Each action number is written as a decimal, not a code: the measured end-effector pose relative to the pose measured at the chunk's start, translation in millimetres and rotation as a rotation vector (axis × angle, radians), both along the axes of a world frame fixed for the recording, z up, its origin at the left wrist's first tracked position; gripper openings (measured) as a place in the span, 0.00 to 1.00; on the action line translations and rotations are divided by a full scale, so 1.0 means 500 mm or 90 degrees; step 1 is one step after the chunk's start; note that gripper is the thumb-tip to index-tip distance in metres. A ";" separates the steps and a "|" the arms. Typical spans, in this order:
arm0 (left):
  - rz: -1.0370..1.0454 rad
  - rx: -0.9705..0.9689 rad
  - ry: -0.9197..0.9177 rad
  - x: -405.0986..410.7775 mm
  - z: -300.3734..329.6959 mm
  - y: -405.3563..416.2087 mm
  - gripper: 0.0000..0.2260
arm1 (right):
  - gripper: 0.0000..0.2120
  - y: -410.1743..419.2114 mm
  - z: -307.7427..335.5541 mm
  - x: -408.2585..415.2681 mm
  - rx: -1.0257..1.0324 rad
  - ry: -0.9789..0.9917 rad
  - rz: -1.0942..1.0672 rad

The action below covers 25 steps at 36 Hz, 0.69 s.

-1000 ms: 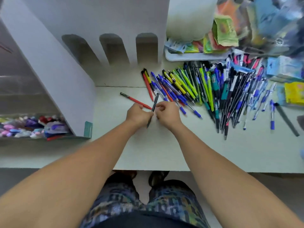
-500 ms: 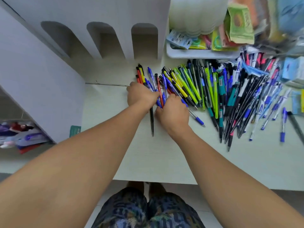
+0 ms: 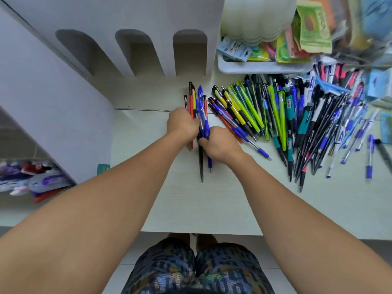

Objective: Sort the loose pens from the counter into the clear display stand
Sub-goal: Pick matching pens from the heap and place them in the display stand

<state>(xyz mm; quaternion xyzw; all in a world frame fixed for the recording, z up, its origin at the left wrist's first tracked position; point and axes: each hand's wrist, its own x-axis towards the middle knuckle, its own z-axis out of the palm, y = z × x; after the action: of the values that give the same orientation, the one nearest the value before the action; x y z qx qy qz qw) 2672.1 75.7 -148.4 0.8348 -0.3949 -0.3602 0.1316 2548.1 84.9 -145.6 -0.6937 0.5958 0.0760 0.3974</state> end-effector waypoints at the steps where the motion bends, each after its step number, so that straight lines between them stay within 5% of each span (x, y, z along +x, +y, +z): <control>1: 0.020 -0.010 0.023 0.002 -0.004 0.004 0.08 | 0.15 -0.001 0.000 0.000 0.005 -0.013 0.011; 7: 0.191 -0.053 0.280 0.007 -0.009 0.024 0.07 | 0.12 0.011 0.005 0.006 0.049 -0.163 -0.011; 13: 0.335 -0.056 0.492 -0.010 -0.006 0.054 0.09 | 0.12 0.024 0.010 0.016 0.056 -0.118 0.024; 20: 0.398 -0.059 0.595 -0.003 -0.002 0.067 0.17 | 0.10 0.021 0.026 0.052 0.120 -0.107 0.066; 25: 0.269 -0.103 0.496 0.015 -0.016 0.080 0.12 | 0.06 0.025 0.040 0.067 0.090 -0.117 0.114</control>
<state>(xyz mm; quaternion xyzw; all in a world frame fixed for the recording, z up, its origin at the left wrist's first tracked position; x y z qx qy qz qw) 2679.6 116.0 -156.5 0.6863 -0.1634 -0.5811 0.4059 2581.6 97.4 -125.7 -0.7182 0.4861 0.0892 0.4899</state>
